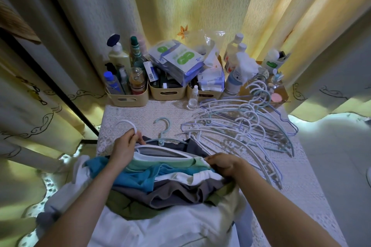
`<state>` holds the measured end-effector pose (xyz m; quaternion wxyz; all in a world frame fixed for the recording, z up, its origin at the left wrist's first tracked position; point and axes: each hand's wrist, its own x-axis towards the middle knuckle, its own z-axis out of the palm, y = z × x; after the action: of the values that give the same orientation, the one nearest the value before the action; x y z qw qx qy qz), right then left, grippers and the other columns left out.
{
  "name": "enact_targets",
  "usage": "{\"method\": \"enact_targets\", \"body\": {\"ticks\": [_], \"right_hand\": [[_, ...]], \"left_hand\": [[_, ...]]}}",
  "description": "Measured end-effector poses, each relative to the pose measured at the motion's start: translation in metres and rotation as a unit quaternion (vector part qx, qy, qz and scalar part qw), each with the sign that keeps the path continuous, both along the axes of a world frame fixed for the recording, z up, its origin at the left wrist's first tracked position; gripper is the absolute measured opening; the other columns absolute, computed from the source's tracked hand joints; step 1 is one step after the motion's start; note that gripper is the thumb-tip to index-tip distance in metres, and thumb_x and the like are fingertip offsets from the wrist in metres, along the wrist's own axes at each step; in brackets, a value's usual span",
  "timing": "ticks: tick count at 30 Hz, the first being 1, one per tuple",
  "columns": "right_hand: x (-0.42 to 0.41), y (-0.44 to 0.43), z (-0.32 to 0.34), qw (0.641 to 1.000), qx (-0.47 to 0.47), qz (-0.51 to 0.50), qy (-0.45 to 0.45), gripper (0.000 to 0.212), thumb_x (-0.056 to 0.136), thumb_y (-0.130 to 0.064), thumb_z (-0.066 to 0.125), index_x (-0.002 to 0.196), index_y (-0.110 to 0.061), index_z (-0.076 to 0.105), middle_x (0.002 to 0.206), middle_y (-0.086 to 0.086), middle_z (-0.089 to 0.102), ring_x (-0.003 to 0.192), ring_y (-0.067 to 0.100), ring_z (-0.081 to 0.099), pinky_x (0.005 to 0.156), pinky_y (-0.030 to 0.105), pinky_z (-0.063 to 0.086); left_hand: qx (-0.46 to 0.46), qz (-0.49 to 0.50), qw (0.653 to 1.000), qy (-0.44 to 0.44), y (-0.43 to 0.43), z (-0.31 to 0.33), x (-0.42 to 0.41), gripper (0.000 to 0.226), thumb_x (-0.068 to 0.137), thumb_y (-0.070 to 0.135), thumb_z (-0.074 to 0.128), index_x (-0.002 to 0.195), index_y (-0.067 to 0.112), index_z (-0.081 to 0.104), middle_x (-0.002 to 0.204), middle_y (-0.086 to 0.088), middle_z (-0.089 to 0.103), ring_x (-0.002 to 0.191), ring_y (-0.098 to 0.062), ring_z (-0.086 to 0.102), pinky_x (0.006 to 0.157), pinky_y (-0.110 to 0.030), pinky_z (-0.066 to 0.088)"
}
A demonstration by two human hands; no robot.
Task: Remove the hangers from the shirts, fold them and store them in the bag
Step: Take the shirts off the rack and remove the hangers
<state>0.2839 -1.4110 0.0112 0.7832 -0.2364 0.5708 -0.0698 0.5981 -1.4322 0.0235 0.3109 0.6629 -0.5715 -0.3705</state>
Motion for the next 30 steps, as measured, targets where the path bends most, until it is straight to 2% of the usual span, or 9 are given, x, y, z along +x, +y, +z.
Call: {"method": "enact_targets", "body": {"ticks": [5, 8, 11, 14, 17, 22, 25, 28, 30], "right_hand": [[0.002, 0.006, -0.004, 0.998, 0.02, 0.016, -0.056, 0.038, 0.102, -0.007, 0.03, 0.134, 0.007, 0.042, 0.121, 0.013, 0.059, 0.099, 0.021, 0.059, 0.095, 0.031, 0.045], [0.0, 0.006, -0.003, 0.998, -0.019, 0.033, -0.048, 0.027, 0.1, -0.007, 0.037, 0.118, 0.004, 0.053, 0.116, 0.016, 0.057, 0.093, 0.022, 0.055, 0.086, 0.027, 0.045], [-0.008, -0.001, 0.004, 0.985, -0.122, -0.028, 0.117, 0.016, 0.094, 0.0, 0.049, 0.108, 0.001, 0.058, 0.092, 0.023, 0.056, 0.073, 0.025, 0.048, 0.064, 0.027, 0.036], [-0.002, -0.013, 0.023, 0.899, -0.342, 0.054, 0.267, 0.032, 0.09, 0.002, 0.048, 0.119, -0.003, 0.059, 0.122, 0.014, 0.06, 0.11, 0.026, 0.056, 0.089, 0.029, 0.045], [0.036, -0.015, 0.046, 0.877, -0.429, 0.128, 0.174, 0.031, 0.091, -0.011, 0.059, 0.122, -0.012, 0.06, 0.117, 0.005, 0.066, 0.107, 0.015, 0.061, 0.09, 0.014, 0.045], [0.077, -0.019, 0.044, 0.832, -0.492, 0.197, 0.162, 0.026, 0.095, -0.02, 0.056, 0.12, -0.016, 0.063, 0.103, 0.01, 0.069, 0.084, 0.011, 0.056, 0.077, 0.024, 0.043], [0.084, -0.023, 0.046, 0.839, -0.494, 0.168, 0.157, 0.022, 0.096, -0.012, 0.052, 0.108, -0.012, 0.07, 0.083, 0.016, 0.066, 0.071, 0.022, 0.056, 0.066, 0.029, 0.041], [0.108, -0.034, 0.056, 0.829, -0.51, 0.196, 0.12, 0.023, 0.096, -0.011, 0.052, 0.108, -0.012, 0.071, 0.109, 0.009, 0.07, 0.098, 0.017, 0.061, 0.081, 0.023, 0.044], [0.127, -0.043, 0.061, 0.827, -0.498, 0.235, 0.113, 0.022, 0.096, -0.014, 0.051, 0.108, -0.014, 0.07, 0.112, 0.005, 0.068, 0.095, 0.012, 0.057, 0.08, 0.022, 0.04]], "left_hand": [[-0.04, 0.056, 0.997, 0.018, -0.001, 0.004, -0.001, 0.03, 0.1, 0.018, 0.043, 0.074, 0.017, 0.057, 0.07, 0.008, 0.066, 0.07, -0.002, 0.061, 0.064, -0.02, 0.042], [0.002, -0.012, 1.0, -0.003, -0.007, 0.01, -0.003, 0.028, 0.099, 0.022, 0.046, 0.074, 0.021, 0.058, 0.072, 0.007, 0.069, 0.073, -0.008, 0.063, 0.066, -0.025, 0.047], [0.016, -0.07, 0.997, -0.037, -0.01, 0.014, -0.006, 0.027, 0.098, 0.027, 0.049, 0.074, 0.032, 0.061, 0.074, 0.012, 0.07, 0.071, -0.002, 0.064, 0.063, -0.023, 0.049], [0.023, -0.101, 0.995, -0.012, -0.013, 0.024, -0.023, 0.026, 0.097, 0.028, 0.051, 0.076, 0.039, 0.063, 0.076, 0.021, 0.07, 0.069, -0.003, 0.064, 0.051, -0.016, 0.048], [0.02, -0.12, 0.993, 0.001, -0.015, 0.03, -0.049, 0.023, 0.096, 0.027, 0.053, 0.079, 0.037, 0.065, 0.072, 0.014, 0.07, 0.067, -0.016, 0.064, 0.047, -0.014, 0.043], [0.036, -0.102, 0.992, 0.058, -0.007, 0.031, -0.054, 0.015, 0.094, 0.028, 0.055, 0.09, 0.035, 0.069, 0.073, 0.009, 0.073, 0.077, -0.021, 0.067, 0.063, -0.028, 0.053], [0.076, -0.135, 0.985, 0.077, -0.003, 0.028, -0.036, 0.015, 0.093, 0.022, 0.059, 0.104, 0.03, 0.065, 0.092, 0.004, 0.073, 0.09, -0.017, 0.068, 0.076, -0.034, 0.054], [0.096, -0.105, 0.989, 0.028, -0.001, 0.022, -0.009, 0.009, 0.092, 0.023, 0.06, 0.098, 0.018, 0.062, 0.086, -0.004, 0.067, 0.082, -0.021, 0.064, 0.066, -0.028, 0.046], [0.089, -0.088, 0.992, -0.024, 0.002, 0.021, 0.004, 0.018, 0.094, 0.027, 0.055, 0.083, 0.016, 0.063, 0.071, -0.006, 0.062, 0.073, -0.023, 0.06, 0.062, -0.031, 0.04]]}}
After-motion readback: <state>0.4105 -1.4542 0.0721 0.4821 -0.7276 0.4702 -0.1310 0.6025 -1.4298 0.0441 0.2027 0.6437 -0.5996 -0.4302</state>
